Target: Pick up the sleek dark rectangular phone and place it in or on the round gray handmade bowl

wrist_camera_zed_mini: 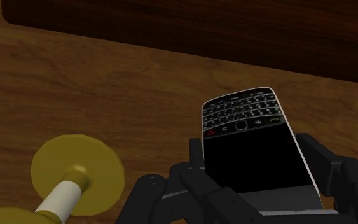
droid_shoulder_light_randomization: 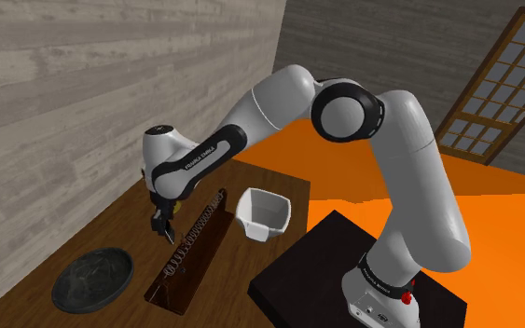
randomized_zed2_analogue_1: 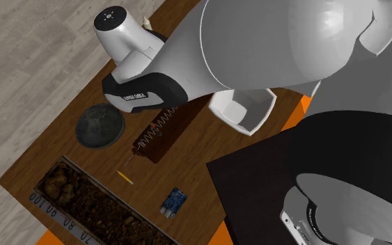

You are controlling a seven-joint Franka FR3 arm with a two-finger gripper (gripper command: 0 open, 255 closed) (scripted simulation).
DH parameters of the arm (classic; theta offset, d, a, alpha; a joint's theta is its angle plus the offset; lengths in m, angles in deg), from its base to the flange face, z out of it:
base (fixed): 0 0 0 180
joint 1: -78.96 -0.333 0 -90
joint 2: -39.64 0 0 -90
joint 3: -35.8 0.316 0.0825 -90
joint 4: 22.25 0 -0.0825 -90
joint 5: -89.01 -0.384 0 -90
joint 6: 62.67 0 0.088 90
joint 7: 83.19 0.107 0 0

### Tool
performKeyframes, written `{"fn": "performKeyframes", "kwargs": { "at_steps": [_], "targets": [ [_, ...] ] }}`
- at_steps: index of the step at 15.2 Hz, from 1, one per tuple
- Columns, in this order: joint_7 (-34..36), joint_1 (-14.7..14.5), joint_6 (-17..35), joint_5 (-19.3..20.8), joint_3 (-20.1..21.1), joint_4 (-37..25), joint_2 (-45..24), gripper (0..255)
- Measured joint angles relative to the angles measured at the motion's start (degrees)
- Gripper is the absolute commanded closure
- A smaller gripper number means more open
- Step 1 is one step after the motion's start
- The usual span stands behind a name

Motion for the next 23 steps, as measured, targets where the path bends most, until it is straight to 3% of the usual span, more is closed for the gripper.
{"fn": "performKeyframes", "kwargs": {
  "at_steps": [16,23],
  "targets": [
    [-0.4,0.9,-7.6,-1.3,1.1,0.6,8.3,255],
    [6.1,-5.2,-11.7,-0.3,1.9,-8.4,3.5,255]
  ]
}}
